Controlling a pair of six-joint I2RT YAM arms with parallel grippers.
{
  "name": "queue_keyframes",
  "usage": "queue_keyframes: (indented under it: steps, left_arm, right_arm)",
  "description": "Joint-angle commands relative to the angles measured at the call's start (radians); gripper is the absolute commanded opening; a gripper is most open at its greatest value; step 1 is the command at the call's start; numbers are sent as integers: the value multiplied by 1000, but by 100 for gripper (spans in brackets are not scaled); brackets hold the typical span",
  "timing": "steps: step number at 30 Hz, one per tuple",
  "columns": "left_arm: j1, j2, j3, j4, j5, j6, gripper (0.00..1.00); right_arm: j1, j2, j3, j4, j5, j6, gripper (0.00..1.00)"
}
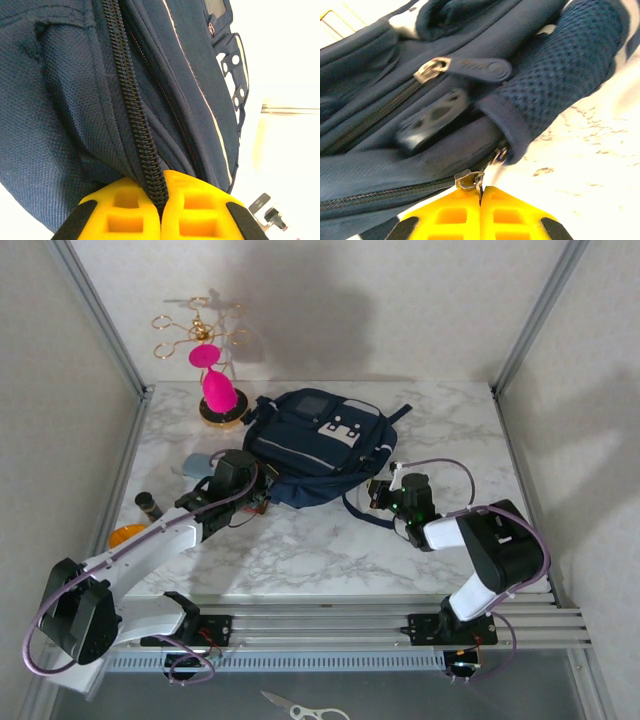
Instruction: Pack books, pencil case, and school supplies into a backpack
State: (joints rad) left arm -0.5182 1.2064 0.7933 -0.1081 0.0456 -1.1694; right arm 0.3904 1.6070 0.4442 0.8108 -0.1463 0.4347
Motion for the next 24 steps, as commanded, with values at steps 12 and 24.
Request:
queue_keyframes:
  steps: [12, 24]
  left_arm:
    - [36, -10, 31, 93, -28, 57, 0]
    - [9, 45, 13, 66, 14, 136, 0]
  right_arm:
    - [-34, -376, 29, -479, -10, 80, 38]
    - [-49, -23, 603, -959, -50, 220, 56]
